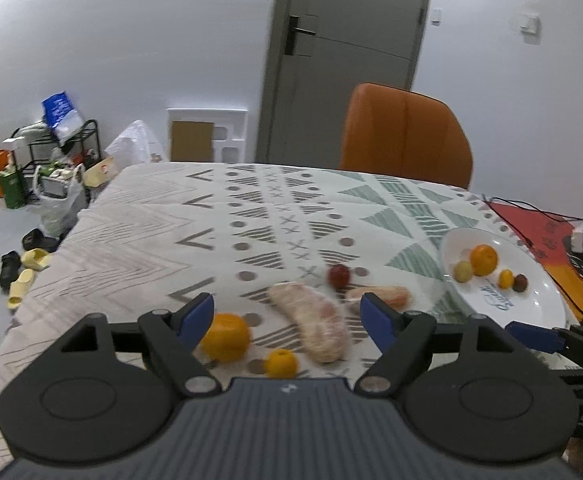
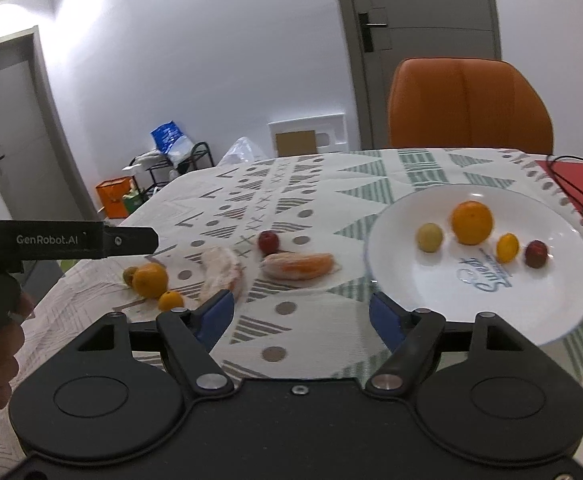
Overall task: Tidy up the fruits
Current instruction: 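Move both open tools back toward the remaining fruits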
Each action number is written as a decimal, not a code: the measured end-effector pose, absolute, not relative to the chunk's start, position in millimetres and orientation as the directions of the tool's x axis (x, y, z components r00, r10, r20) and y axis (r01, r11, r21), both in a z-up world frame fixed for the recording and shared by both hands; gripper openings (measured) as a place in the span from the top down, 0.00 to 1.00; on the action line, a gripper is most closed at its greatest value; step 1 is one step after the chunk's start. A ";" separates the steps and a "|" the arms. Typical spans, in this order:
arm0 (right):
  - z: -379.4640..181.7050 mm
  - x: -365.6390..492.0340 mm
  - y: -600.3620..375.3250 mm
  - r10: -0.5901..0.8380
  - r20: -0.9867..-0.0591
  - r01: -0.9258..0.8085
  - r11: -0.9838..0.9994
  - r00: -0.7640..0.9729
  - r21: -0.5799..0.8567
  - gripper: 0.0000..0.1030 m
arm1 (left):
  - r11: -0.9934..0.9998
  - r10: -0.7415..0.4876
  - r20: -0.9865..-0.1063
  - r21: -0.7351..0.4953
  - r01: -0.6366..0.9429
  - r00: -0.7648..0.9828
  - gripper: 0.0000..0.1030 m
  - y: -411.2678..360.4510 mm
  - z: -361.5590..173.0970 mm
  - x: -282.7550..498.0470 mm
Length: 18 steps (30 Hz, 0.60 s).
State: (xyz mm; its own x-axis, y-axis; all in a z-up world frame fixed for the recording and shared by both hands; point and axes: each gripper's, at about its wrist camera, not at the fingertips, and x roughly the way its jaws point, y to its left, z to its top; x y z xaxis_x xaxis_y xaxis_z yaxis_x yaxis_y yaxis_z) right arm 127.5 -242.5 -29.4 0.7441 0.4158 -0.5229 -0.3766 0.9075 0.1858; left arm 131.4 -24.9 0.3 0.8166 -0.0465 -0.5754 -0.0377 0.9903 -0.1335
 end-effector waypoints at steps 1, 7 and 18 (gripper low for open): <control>-29.7 128.1 -239.7 0.420 -0.524 -0.383 0.905 0.741 0.185 0.25 | 0.990 -0.039 -0.576 -0.135 -0.048 0.816 0.23 -20.8 -0.2 131.1; -31.1 131.6 -223.1 0.444 -0.532 -0.414 0.892 0.721 0.182 0.24 | 0.985 0.001 -0.585 -0.140 -0.103 0.811 0.23 1.5 -5.5 129.2; -34.4 136.5 -193.3 0.485 -0.546 -0.477 0.862 0.683 0.170 0.25 | 0.976 0.023 -0.612 -0.157 -0.149 0.790 0.23 28.8 -23.6 128.6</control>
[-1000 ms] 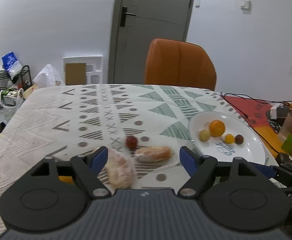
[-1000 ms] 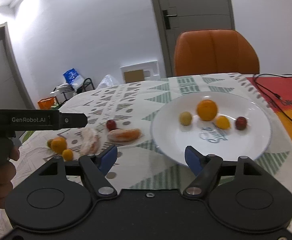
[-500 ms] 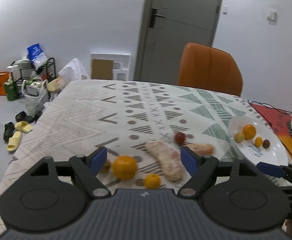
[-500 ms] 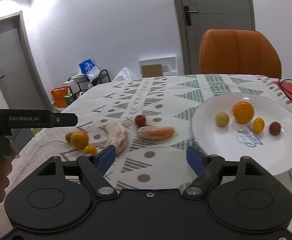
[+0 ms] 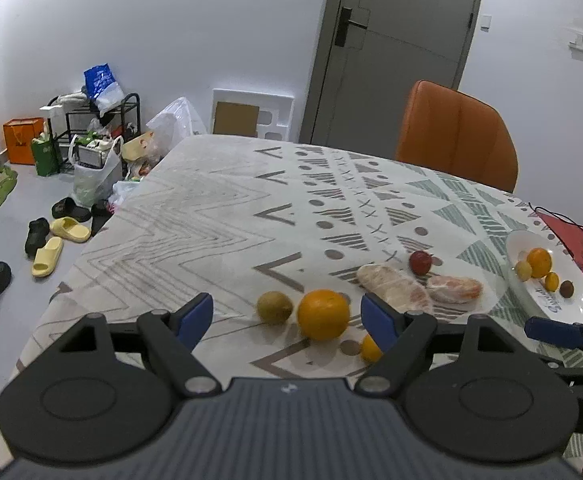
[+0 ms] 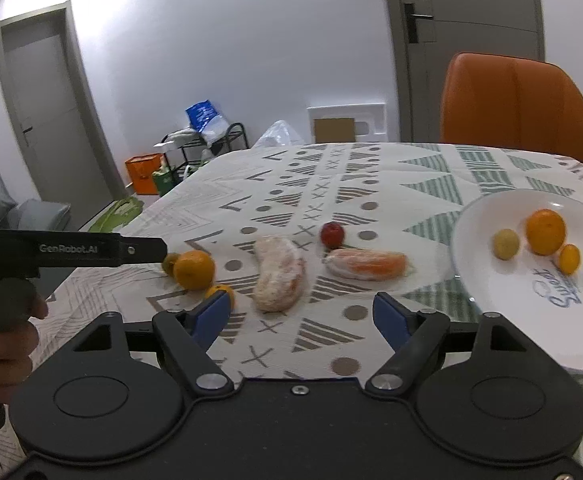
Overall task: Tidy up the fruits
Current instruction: 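Move both open tools back toward the remaining fruits, then grasp a small orange with the right tool while the left grasps a green-yellow fruit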
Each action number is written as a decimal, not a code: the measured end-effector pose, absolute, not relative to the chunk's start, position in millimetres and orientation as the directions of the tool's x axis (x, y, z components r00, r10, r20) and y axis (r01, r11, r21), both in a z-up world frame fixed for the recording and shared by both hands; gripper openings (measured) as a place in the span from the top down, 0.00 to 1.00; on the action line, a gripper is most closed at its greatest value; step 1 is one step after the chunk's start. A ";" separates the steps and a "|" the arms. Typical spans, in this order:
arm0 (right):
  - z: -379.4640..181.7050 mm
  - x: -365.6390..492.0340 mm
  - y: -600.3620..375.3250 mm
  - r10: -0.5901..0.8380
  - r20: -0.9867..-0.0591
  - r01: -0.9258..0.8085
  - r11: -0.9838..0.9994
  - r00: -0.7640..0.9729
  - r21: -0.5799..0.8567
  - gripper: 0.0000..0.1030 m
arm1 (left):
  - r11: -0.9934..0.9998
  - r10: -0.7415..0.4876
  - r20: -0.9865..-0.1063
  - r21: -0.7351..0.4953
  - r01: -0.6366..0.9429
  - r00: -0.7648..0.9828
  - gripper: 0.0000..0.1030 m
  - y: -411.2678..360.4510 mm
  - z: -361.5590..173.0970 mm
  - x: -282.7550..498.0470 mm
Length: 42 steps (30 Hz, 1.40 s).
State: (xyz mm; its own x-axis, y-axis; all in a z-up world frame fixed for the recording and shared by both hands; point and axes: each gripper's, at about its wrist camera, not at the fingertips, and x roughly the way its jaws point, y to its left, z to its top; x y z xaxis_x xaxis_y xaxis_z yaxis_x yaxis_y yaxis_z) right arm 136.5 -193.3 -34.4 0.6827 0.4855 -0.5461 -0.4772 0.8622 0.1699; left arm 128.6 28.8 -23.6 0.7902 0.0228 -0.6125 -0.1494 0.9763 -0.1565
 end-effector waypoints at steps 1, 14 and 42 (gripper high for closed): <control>-34.4 137.3 -190.0 0.488 -0.548 -0.483 0.860 0.679 0.168 0.25 | 0.976 0.022 -0.612 -0.158 -0.150 0.790 0.23 30.6 -24.8 128.3; -39.5 148.9 -160.8 0.534 -0.572 -0.532 0.825 0.622 0.191 0.50 | 0.965 0.022 -0.610 -0.194 -0.176 0.792 0.37 54.2 -37.0 130.4; -59.5 171.8 -117.4 0.576 -0.626 -0.602 0.772 0.526 0.205 0.79 | 0.961 -0.069 -0.629 -0.250 -0.118 0.775 0.78 53.7 -54.4 158.3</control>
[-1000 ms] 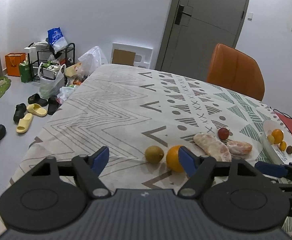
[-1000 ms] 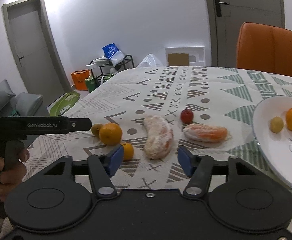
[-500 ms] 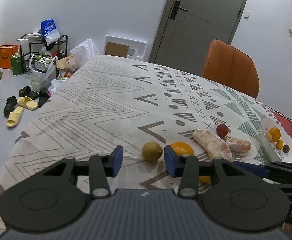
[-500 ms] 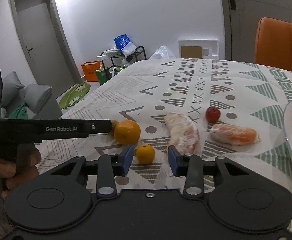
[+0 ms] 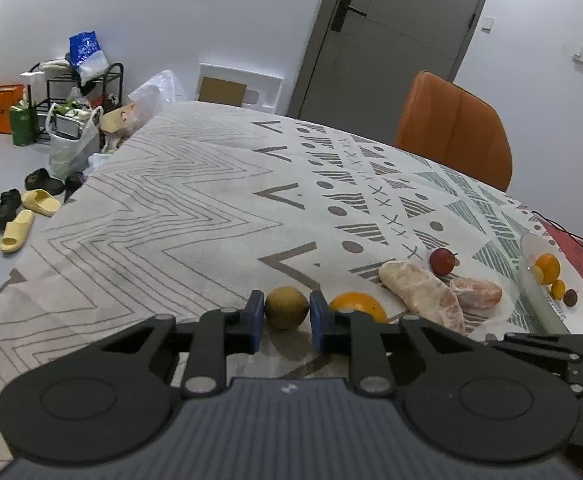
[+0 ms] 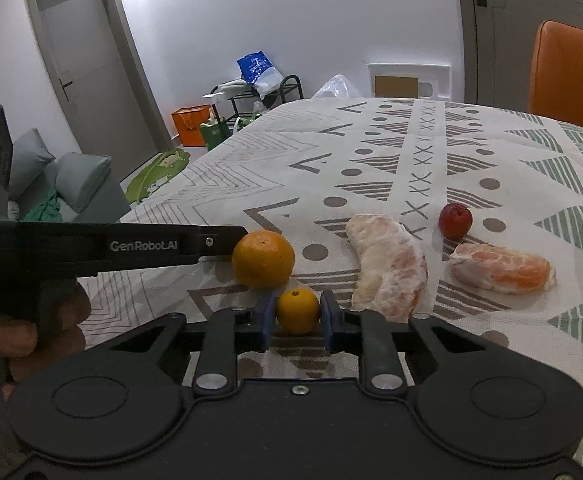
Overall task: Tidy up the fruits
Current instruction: 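Grasp a small orange with the right tool while the left grasps a green-yellow fruit, then carry both fruits over the white plate and open both tools to release them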
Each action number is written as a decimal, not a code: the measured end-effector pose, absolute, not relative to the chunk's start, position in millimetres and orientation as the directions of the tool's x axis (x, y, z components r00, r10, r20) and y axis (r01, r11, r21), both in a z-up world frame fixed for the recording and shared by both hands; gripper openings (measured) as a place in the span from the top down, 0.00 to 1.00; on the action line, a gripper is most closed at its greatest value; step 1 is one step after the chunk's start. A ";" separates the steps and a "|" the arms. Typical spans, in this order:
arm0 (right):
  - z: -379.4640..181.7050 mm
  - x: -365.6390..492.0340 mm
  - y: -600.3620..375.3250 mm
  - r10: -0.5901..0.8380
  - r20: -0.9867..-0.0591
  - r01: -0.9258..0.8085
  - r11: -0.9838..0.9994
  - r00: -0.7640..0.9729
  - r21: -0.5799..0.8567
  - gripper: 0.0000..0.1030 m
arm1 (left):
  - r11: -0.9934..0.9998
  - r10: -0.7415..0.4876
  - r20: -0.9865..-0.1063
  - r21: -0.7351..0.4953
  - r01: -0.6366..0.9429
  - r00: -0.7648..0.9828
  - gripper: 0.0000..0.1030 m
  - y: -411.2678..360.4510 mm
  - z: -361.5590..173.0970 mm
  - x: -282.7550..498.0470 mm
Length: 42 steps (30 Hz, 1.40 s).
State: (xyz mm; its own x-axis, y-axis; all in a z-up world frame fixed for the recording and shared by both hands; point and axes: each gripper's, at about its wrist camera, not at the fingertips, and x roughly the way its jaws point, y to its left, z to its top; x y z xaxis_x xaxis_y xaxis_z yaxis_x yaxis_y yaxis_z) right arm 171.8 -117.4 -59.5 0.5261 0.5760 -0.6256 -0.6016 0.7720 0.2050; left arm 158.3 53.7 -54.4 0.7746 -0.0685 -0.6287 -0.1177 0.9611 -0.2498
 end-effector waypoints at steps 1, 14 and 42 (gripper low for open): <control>-57.7 170.1 -119.0 0.576 -0.621 -0.601 0.773 0.532 0.202 0.79 | 0.962 -0.065 -0.627 -0.247 -0.119 0.776 0.78 52.6 -53.3 158.2; -44.2 161.6 -146.8 0.572 -0.579 -0.568 0.795 0.582 0.214 0.79 | 0.969 -0.057 -0.590 -0.225 -0.097 0.805 0.78 35.8 -31.5 148.7; -31.7 145.7 -261.8 0.444 -0.530 -0.384 0.895 0.722 0.226 0.79 | 0.976 -0.192 -0.553 -0.195 0.098 0.811 0.78 -66.4 -11.7 153.4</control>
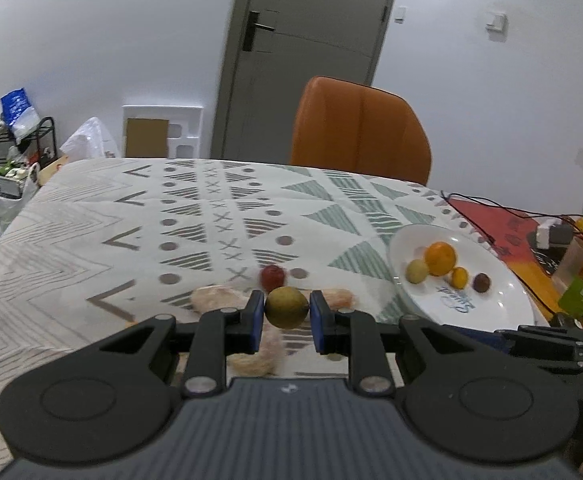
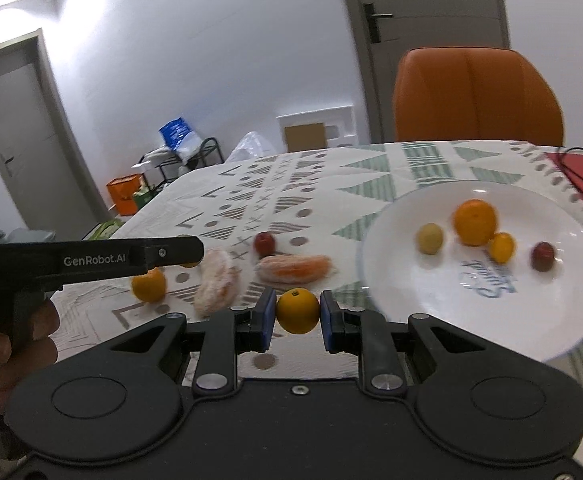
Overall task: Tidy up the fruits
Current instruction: 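Carry both fruits over the white plate and open both tools to release them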
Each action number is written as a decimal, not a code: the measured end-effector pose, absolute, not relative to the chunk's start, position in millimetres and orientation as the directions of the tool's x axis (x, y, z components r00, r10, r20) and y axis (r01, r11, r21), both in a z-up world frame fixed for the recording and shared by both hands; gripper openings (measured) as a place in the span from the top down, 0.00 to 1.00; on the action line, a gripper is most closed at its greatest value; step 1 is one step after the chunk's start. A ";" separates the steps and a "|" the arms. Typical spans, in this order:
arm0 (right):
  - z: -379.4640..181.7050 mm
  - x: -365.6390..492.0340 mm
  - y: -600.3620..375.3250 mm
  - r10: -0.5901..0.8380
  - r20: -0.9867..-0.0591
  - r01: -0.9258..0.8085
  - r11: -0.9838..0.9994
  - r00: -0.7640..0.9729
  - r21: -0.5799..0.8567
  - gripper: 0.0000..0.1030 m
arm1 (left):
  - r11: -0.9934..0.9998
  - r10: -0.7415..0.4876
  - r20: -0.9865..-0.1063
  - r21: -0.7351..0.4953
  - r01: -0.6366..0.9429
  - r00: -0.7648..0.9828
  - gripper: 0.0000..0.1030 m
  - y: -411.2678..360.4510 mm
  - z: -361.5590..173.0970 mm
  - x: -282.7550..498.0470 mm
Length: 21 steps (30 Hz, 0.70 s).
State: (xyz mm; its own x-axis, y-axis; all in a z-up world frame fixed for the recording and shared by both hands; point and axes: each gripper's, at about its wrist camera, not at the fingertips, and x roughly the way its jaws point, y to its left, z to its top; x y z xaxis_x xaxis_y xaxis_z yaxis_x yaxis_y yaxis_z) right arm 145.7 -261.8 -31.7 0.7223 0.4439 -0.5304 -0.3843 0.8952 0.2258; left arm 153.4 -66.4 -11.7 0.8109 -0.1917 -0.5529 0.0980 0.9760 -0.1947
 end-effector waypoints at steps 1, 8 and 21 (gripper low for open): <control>-31.8 145.6 -266.1 0.437 -0.530 -0.375 0.899 0.727 0.227 0.79 | 0.975 -0.199 -0.552 -0.195 0.106 0.810 0.78 -70.4 -11.5 154.1; -32.1 144.8 -295.6 0.387 -0.526 -0.305 0.922 0.758 0.239 0.79 | 0.968 -0.242 -0.549 -0.195 0.158 0.800 0.78 -97.7 -11.6 158.5; -39.3 146.6 -344.8 0.335 -0.499 -0.214 0.935 0.799 0.285 0.79 | 0.962 -0.275 -0.564 -0.157 0.225 0.779 0.78 -141.3 -13.6 169.7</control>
